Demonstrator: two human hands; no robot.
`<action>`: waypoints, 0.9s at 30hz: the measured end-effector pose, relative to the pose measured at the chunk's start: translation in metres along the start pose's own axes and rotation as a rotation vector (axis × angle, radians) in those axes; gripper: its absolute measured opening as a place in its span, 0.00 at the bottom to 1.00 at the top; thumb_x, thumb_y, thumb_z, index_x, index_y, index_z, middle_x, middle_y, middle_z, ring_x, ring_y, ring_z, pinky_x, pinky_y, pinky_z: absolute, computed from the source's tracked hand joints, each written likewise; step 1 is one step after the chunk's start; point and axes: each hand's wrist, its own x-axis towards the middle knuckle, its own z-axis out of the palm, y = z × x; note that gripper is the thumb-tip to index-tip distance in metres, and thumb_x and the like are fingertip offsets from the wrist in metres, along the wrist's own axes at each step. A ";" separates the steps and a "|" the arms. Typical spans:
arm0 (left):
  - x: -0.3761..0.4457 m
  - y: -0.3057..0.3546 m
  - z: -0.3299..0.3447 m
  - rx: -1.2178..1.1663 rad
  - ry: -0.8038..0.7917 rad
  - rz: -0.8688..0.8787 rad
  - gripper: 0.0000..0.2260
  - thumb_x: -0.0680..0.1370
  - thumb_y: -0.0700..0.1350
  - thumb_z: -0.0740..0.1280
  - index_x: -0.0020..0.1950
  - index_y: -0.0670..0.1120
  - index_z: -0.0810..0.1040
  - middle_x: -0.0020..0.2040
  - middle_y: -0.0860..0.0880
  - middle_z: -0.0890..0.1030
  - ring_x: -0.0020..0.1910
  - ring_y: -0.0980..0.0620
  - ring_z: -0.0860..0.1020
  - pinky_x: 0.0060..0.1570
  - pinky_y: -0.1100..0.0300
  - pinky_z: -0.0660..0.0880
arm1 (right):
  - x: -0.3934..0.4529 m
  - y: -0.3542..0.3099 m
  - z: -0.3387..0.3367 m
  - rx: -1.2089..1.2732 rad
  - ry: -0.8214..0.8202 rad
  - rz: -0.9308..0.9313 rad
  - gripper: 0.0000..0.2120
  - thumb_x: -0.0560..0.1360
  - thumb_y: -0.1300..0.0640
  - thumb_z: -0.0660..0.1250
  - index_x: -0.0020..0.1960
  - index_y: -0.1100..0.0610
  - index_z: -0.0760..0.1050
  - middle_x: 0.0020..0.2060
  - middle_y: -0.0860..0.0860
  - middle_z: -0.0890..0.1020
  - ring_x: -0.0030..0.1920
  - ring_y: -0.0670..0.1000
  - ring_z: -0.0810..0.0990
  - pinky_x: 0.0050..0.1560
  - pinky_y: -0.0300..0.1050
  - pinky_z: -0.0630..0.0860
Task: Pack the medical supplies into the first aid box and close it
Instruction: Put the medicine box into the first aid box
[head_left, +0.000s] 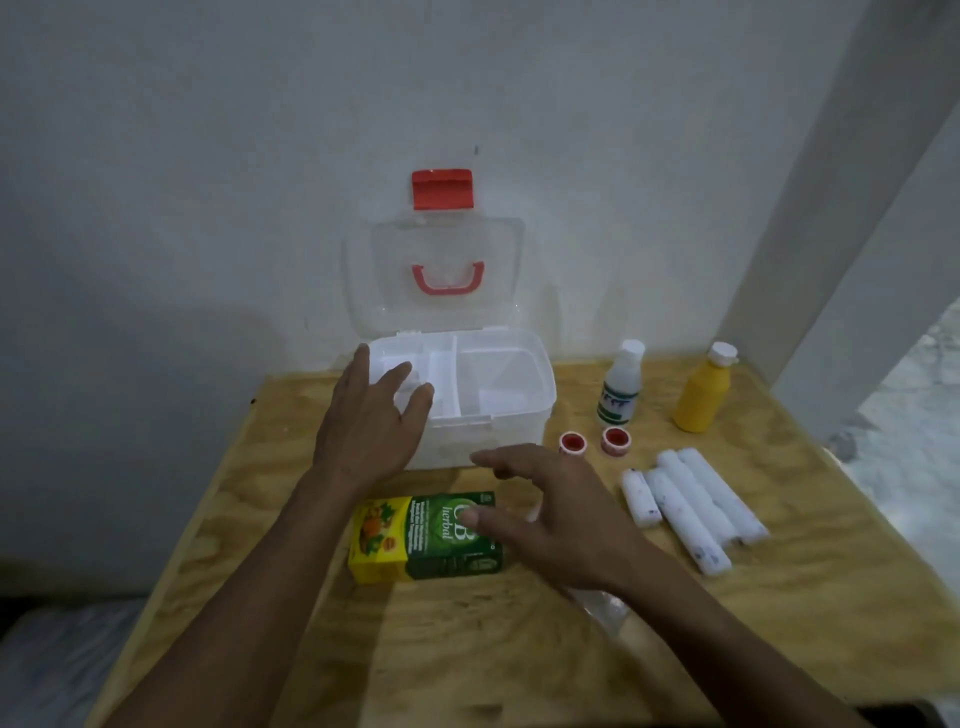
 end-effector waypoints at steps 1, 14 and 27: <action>0.000 0.000 0.000 0.001 -0.009 0.001 0.26 0.79 0.64 0.54 0.75 0.55 0.65 0.80 0.48 0.49 0.78 0.46 0.51 0.73 0.46 0.57 | 0.000 -0.002 0.002 -0.011 -0.039 -0.016 0.27 0.71 0.39 0.72 0.67 0.44 0.74 0.63 0.41 0.78 0.57 0.36 0.75 0.52 0.28 0.71; 0.003 0.000 -0.003 -0.016 -0.055 -0.015 0.27 0.79 0.64 0.54 0.76 0.55 0.63 0.81 0.50 0.47 0.79 0.48 0.49 0.73 0.49 0.55 | 0.007 -0.013 0.015 -0.143 -0.239 -0.085 0.30 0.69 0.36 0.72 0.69 0.44 0.71 0.60 0.44 0.79 0.56 0.42 0.74 0.56 0.39 0.72; 0.003 -0.004 0.000 -0.054 -0.027 -0.002 0.27 0.79 0.64 0.55 0.75 0.55 0.64 0.80 0.50 0.48 0.79 0.49 0.49 0.73 0.48 0.56 | -0.002 -0.042 -0.097 -0.301 -0.098 -0.119 0.34 0.65 0.31 0.71 0.67 0.46 0.75 0.56 0.38 0.80 0.55 0.38 0.77 0.53 0.32 0.73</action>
